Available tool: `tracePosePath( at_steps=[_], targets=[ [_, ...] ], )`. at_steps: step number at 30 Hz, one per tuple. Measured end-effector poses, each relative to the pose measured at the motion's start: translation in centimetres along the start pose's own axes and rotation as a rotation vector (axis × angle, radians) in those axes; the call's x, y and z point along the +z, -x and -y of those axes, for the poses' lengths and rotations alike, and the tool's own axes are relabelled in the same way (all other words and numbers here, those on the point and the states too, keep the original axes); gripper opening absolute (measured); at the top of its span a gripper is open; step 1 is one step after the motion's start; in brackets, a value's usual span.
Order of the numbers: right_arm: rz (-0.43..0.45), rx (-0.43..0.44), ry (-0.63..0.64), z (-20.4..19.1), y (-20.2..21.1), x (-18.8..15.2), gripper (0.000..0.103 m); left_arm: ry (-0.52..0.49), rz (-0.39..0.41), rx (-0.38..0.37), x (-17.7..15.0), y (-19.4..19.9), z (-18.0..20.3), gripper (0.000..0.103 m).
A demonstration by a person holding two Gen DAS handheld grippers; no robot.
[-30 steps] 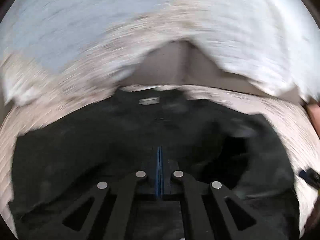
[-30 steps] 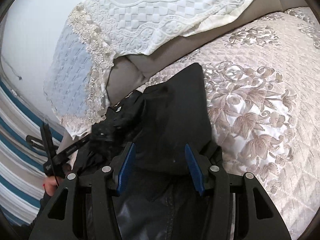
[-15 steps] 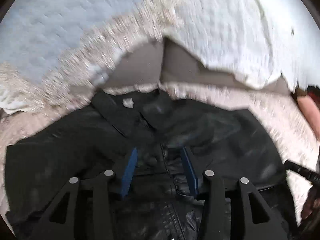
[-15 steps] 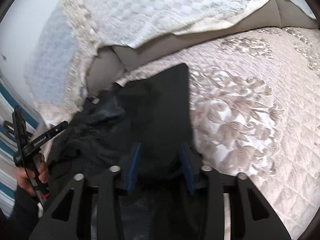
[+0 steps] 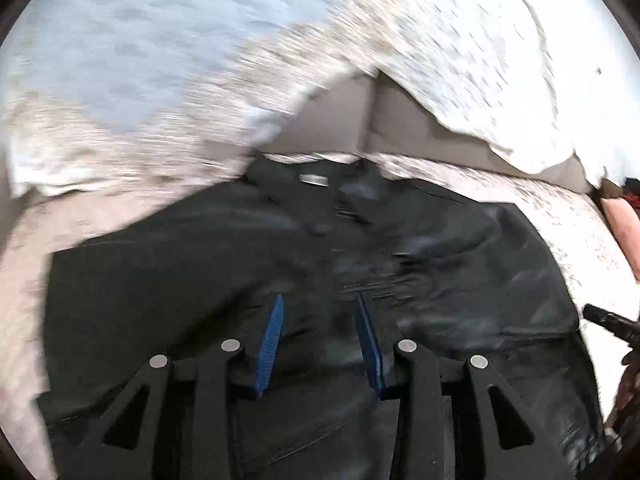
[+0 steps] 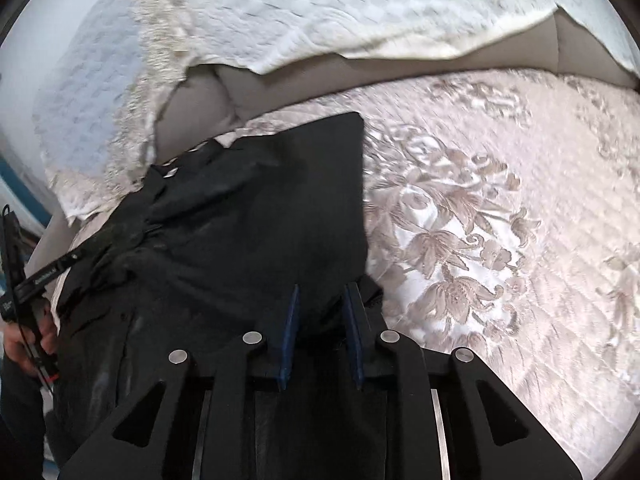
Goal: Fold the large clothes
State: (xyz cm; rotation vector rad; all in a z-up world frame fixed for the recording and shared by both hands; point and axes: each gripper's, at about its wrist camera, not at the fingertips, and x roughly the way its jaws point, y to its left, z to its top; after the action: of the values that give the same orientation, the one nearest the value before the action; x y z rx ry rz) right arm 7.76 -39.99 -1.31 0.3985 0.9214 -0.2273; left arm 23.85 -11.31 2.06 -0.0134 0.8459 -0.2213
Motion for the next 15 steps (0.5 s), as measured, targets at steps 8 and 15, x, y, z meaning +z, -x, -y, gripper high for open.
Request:
tracePosePath(
  at_steps=[8,15],
  targets=[
    [-0.130,-0.048,-0.001,0.2,-3.1,-2.4,0.026,0.175,-0.045,0.252,-5.7,3.5,-13.1,0.043],
    [-0.079,-0.061,-0.023,-0.5,0.0,-2.4,0.043,0.198,-0.065,0.229,-8.5,4.2,-15.0,0.044]
  ],
)
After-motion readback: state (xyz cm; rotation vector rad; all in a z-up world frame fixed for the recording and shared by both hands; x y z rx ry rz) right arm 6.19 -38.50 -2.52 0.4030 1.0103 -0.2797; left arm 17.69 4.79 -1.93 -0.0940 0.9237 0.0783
